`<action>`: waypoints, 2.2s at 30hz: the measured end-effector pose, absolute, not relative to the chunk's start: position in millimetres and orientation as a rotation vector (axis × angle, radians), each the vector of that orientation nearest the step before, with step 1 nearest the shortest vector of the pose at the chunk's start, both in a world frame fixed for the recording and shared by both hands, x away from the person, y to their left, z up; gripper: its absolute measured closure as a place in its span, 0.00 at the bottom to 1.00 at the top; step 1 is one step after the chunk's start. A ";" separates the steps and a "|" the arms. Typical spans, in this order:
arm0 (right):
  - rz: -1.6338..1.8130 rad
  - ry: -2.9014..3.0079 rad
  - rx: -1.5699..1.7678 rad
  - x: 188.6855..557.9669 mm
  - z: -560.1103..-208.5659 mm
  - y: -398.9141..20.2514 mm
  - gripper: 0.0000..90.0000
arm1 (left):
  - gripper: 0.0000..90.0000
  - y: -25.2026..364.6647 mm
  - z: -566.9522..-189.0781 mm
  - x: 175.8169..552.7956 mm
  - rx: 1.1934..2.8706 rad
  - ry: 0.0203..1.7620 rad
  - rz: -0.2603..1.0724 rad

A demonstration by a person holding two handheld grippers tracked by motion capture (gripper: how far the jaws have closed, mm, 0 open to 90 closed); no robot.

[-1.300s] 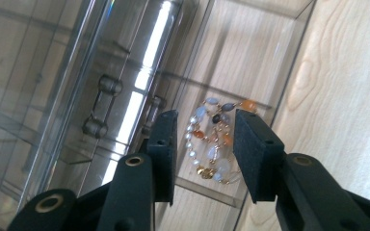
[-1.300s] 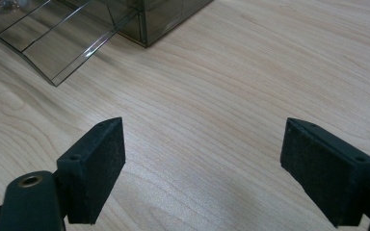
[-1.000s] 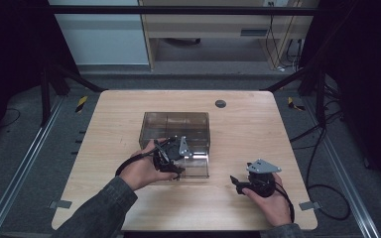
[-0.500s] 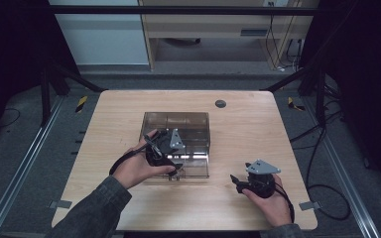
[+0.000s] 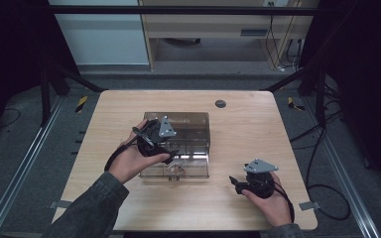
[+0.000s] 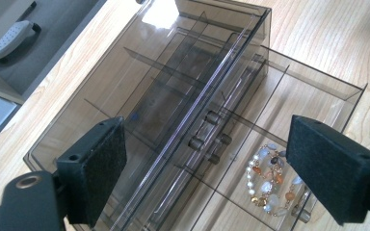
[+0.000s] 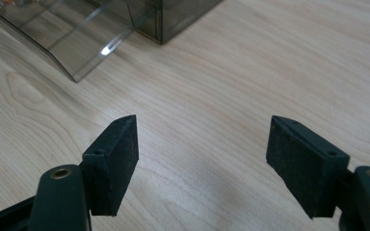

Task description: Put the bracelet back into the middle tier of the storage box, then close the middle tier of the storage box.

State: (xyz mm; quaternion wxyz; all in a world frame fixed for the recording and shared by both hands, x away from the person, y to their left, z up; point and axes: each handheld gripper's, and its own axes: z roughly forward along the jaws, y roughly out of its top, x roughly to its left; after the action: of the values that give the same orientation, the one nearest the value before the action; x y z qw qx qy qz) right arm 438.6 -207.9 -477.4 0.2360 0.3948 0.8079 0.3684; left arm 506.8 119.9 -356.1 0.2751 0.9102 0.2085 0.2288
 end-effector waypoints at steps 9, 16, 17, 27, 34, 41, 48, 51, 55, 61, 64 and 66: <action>1.074 2.159 1.051 433.6 -471.9 -197.8 0.30 | 0.16 123.9 -358.2 510.9 2.417 0.595 0.636; 1.020 2.214 1.067 429.8 -468.3 -188.5 0.32 | 0.16 136.5 -364.9 530.5 2.339 0.731 0.591; 1.019 2.220 1.066 428.9 -467.6 -187.5 0.34 | 0.16 138.9 -365.9 533.6 2.327 0.740 0.602; 1.045 2.170 1.113 407.4 -462.0 -180.3 0.56 | 0.17 158.8 -366.9 553.8 2.203 0.829 0.597; 1.035 2.196 1.129 394.9 -464.8 -173.4 0.72 | 0.21 156.1 -368.1 558.4 2.153 0.894 0.657; 1.090 2.232 1.094 386.2 -461.0 -162.4 0.84 | 0.31 147.2 -367.9 551.0 2.126 0.879 0.696; 1.142 2.270 1.054 380.5 -461.2 -152.8 0.93 | 0.45 149.7 -379.3 552.8 2.100 0.915 0.705; 1.159 2.287 1.042 381.4 -464.6 -145.9 0.95 | 0.50 146.8 -383.7 553.1 2.098 0.921 0.715; 1.163 2.310 1.040 382.8 -467.8 -137.0 0.99 | 0.58 143.9 -387.3 552.5 2.090 0.919 0.715; 1.173 2.342 1.025 384.4 -470.9 -125.7 1.00 | 0.75 147.3 -390.9 552.8 2.057 0.931 0.725; 1.166 2.357 1.016 384.9 -471.2 -119.6 1.00 | 0.88 151.7 -392.3 552.2 2.043 0.925 0.712; 1.166 2.355 1.014 385.2 -470.6 -116.2 1.00 | 0.92 153.6 -393.2 551.8 2.035 0.925 0.688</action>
State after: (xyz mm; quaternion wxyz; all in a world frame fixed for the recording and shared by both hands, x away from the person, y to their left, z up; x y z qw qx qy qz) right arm 385.2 -116.2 -470.6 0.1618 0.3554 0.8251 0.4084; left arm 551.8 153.6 -393.2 0.3905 0.8010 0.3641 0.2708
